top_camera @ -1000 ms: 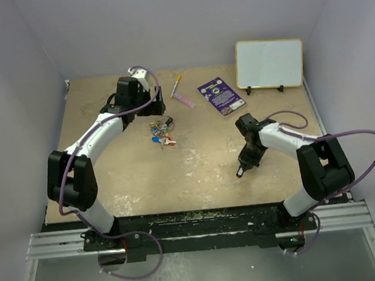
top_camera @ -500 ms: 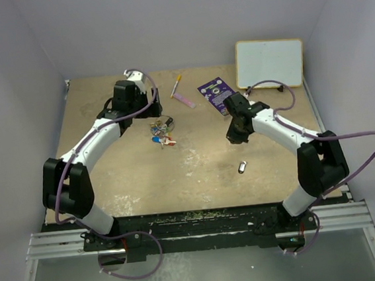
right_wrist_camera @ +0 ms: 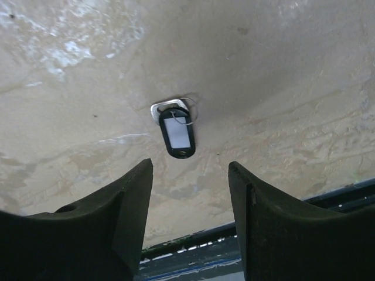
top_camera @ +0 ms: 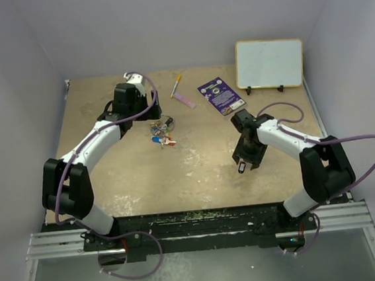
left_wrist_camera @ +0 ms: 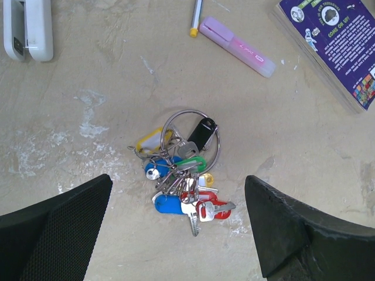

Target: Put the keys on the keyring

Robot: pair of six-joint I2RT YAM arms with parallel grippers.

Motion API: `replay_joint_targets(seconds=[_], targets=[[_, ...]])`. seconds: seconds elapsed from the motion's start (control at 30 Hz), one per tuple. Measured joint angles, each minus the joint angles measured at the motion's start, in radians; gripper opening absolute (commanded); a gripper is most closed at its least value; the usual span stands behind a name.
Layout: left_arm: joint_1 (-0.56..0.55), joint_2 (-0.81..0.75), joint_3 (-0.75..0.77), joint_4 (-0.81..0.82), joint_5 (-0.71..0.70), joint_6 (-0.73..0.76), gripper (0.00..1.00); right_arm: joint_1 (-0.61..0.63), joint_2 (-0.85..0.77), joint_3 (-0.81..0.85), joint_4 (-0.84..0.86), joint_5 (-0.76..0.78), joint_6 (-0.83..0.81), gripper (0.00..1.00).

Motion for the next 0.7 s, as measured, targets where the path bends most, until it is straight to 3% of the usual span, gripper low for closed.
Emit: replay_joint_targets(seconds=[0.37, 0.57, 0.7], targets=[[0.0, 0.0, -0.022, 0.033, 0.001, 0.004, 0.98, -0.003, -0.001, -0.07, 0.029, -0.023, 0.015, 0.53], [0.0, 0.0, -0.04, 0.042, 0.001, 0.004, 0.98, -0.003, 0.051, -0.087, 0.084, -0.043, 0.005, 0.3], [0.0, 0.0, -0.051, 0.042, 0.0, 0.004, 0.98, -0.003, 0.069, -0.074, 0.1, -0.046, -0.025, 0.24]])
